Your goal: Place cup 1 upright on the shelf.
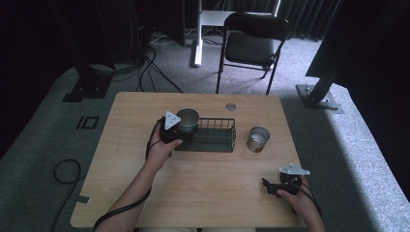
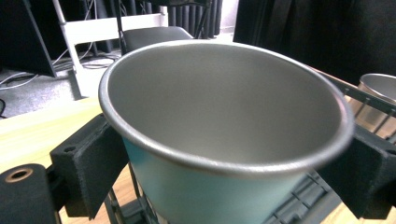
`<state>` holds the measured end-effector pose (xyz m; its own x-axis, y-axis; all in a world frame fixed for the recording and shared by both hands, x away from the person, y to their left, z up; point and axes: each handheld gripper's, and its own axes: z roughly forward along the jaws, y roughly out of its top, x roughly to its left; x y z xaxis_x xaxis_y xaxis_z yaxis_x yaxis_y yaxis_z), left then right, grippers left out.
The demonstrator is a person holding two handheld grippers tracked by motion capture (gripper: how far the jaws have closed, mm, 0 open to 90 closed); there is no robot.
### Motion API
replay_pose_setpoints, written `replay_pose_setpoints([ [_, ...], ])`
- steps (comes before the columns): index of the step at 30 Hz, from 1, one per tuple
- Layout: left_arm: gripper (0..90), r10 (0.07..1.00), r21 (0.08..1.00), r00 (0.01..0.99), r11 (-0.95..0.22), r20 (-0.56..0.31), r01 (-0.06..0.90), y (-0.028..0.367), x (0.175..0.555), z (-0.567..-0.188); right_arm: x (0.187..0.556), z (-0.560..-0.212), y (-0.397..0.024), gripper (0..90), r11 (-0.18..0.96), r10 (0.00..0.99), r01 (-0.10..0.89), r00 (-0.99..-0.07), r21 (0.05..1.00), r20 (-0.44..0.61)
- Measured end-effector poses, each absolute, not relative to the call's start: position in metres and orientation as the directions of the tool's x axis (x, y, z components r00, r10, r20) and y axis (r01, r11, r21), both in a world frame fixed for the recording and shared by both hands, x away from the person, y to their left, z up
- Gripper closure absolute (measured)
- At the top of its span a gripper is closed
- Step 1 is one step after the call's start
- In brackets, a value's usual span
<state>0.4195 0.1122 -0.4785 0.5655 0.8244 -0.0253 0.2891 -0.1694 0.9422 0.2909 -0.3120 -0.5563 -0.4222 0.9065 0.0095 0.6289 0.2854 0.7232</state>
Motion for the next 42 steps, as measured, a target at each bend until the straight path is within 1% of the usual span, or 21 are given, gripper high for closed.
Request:
replay_pose_setpoints([
  [7, 8.8, 0.82, 0.94, 0.573, -0.192, -0.004, 0.281, 0.116, 0.411, -0.474, 0.291, -0.556, -0.312, 11.5, 0.285, 0.906, 0.629, -0.422, 0.723, 0.01],
  [14, 8.8, 0.813, 0.932, 0.582, -0.214, 0.003, 0.294, 0.122, 0.406, -0.473, 0.291, -0.556, -0.312, 11.5, 0.286, 0.906, 0.629, -0.422, 0.723, 0.009],
  [29, 8.8, 0.814, 0.938, 0.581, -0.199, -0.003, 0.282, 0.14, 0.391, -0.467, 0.291, -0.556, -0.312, 11.5, 0.285, 0.907, 0.629, -0.422, 0.723, 0.009],
  [36, 8.8, 0.821, 0.94, 0.571, -0.18, -0.019, 0.29, 0.154, 0.382, -0.47, 0.291, -0.556, -0.312, 11.5, 0.285, 0.906, 0.629, -0.422, 0.723, 0.01],
  [42, 8.8, 0.827, 0.935, 0.562, -0.186, -0.016, 0.301, 0.166, 0.376, -0.474, 0.291, -0.556, -0.312, 11.5, 0.285, 0.906, 0.629, -0.422, 0.723, 0.01],
])
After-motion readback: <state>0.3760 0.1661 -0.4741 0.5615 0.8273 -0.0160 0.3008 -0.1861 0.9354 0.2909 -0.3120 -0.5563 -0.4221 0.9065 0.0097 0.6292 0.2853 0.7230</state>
